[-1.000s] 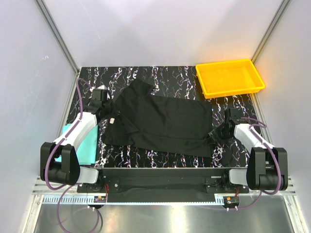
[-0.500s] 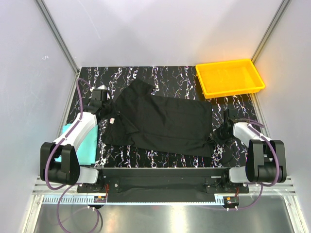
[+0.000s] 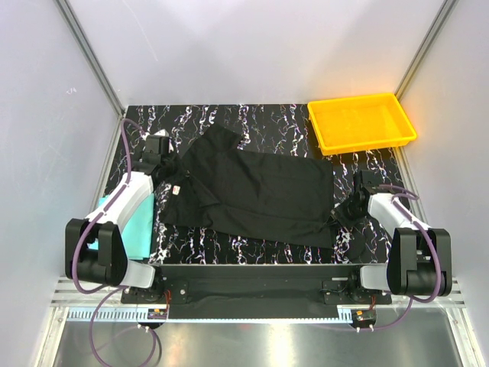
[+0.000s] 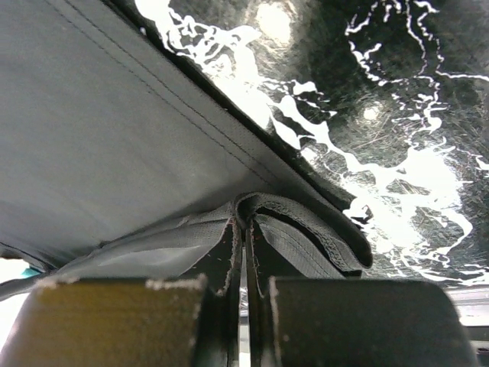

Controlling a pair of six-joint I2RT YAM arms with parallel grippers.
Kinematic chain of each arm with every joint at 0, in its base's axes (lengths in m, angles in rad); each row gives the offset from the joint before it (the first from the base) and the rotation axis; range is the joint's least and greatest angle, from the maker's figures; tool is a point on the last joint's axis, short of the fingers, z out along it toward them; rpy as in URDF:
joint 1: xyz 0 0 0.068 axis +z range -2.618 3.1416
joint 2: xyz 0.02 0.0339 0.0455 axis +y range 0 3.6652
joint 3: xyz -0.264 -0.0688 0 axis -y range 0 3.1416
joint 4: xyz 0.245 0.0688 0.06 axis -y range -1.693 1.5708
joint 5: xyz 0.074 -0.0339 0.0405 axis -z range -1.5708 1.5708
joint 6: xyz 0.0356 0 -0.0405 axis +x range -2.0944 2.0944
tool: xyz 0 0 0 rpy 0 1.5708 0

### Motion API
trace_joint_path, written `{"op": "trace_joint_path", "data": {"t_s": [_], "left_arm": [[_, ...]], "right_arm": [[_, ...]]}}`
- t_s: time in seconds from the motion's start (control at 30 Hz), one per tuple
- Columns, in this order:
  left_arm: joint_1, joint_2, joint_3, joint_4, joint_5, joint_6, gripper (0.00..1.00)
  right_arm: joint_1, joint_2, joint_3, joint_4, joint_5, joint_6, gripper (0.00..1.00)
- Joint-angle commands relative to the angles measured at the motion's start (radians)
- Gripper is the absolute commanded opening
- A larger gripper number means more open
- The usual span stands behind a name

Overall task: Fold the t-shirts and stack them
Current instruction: Fold the tshirt

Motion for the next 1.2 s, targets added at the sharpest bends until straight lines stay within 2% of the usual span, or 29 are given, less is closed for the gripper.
{"op": "trace_joint_path", "data": {"t_s": [0.0,0.77,1.17], "left_arm": [[0.005,0.019,0.055,0.042,0.025,0.001,0.00],[0.006,0.122,0.089,0.047,-0.005,0.012,0.00],[0.014,0.128,0.094,0.045,-0.030,0.014,0.00]], "right_arm": [[-0.007,0.001,0.046,-0.023,0.038,-0.016,0.00],[-0.038,0.119,0.101,-0.016,0.054,-0.073,0.00],[-0.038,0.122,0.126,-0.016,0.025,-0.079,0.00]]}}
